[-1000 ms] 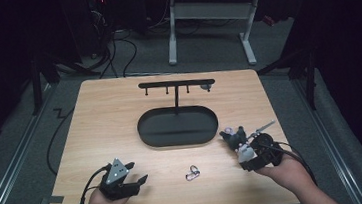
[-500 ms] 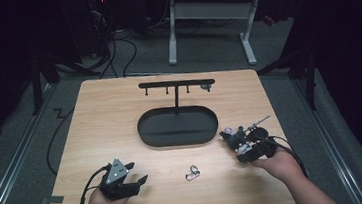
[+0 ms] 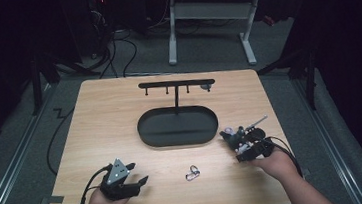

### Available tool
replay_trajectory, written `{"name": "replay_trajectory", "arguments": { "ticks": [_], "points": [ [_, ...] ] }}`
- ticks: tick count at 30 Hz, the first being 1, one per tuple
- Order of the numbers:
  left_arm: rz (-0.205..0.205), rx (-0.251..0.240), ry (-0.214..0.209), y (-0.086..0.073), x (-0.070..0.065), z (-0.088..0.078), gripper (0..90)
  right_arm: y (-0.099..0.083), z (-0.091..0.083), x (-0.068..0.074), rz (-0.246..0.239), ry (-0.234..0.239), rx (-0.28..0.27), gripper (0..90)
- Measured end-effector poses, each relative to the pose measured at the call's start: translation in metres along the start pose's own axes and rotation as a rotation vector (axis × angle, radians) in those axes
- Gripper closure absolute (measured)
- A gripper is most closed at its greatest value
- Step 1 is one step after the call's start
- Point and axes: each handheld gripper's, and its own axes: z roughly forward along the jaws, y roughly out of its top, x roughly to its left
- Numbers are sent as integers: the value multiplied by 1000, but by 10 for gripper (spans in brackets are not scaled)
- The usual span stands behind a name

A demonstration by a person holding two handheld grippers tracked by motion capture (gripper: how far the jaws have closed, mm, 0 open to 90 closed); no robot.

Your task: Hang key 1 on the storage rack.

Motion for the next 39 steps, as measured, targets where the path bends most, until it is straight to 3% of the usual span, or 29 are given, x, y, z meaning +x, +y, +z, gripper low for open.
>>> {"name": "replay_trajectory", "arguments": {
  "ticks": [6,11,39],
  "points": [
    [-8,-3,5,0,1,-2,336,0,1,-3,9,27,6,435],
    [-11,-9,9,0,1,-2,336,0,-1,-1,1,13,-1,472],
    [-22,-29,23,0,3,-4,337,-1,-38,19,-50,35,-48,475]
  ]
}}
